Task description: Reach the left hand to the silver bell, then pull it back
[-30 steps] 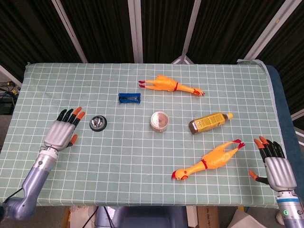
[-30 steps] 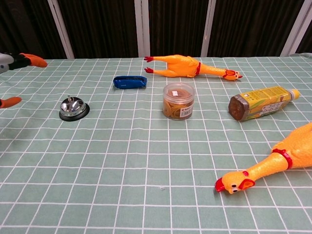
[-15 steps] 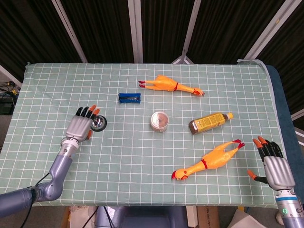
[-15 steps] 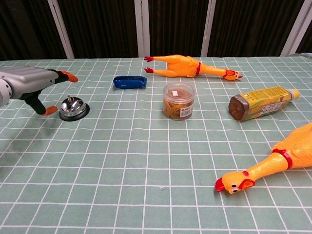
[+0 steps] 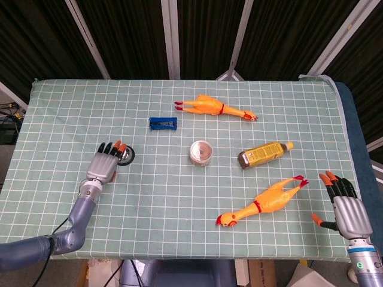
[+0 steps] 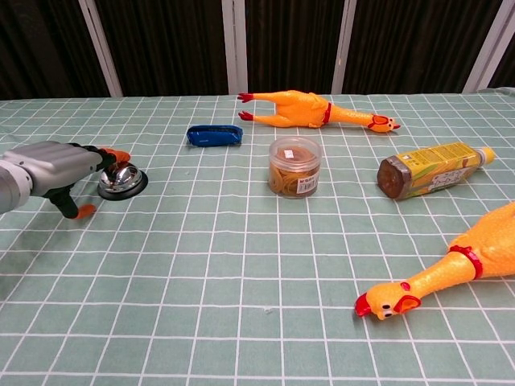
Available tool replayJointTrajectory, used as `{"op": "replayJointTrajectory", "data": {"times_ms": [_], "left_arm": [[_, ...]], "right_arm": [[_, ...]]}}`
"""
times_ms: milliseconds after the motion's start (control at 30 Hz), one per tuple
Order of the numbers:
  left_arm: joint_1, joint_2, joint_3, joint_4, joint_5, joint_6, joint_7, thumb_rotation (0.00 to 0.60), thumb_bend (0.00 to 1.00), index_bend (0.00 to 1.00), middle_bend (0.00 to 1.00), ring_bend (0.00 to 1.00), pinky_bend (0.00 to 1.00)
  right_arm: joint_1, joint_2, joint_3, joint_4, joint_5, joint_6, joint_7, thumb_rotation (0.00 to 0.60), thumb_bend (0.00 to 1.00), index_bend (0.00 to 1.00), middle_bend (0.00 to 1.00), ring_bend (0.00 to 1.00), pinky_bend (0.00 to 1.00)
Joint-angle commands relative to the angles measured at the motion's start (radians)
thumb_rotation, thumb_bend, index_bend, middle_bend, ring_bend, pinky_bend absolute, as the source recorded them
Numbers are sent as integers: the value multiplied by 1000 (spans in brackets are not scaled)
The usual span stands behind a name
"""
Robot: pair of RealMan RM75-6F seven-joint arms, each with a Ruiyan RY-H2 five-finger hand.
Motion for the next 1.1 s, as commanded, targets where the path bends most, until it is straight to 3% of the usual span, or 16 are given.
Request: {"op": "replayJointTrajectory", "data": {"times_ms": [33, 367, 500, 700, 933, 1100], "left_arm": [[-4, 7, -1, -8, -4, 10, -4, 600, 547, 0, 0, 0, 0], [-11, 83, -68, -136, 87, 99, -101, 600, 541, 0, 0, 0, 0], [35, 155, -61, -233, 161, 160, -167, 600, 540, 0, 0, 0, 0], [190, 300, 55, -391, 330, 316, -260, 600, 527, 0, 0, 0, 0], [376, 437, 224, -465, 516, 485, -370, 600, 194, 0, 0, 0, 0], [484, 463, 298, -427, 624, 596, -460, 600, 144, 0, 0, 0, 0]], "right_arm": [[0, 1, 0, -3, 2, -2, 7, 600, 252, 0, 0, 0, 0], [-1, 2, -1, 0, -4, 3, 15, 600, 252, 0, 0, 0, 0], [0, 3, -2, 0, -4, 0, 15, 600, 252, 0, 0, 0, 0], [-1, 3, -5, -1, -7, 1, 8, 600, 251, 0, 0, 0, 0], [1, -3, -6, -3, -8, 3, -13, 600, 251, 0, 0, 0, 0], [1, -6, -8, -3, -10, 4, -26, 600, 252, 0, 0, 0, 0]]}}
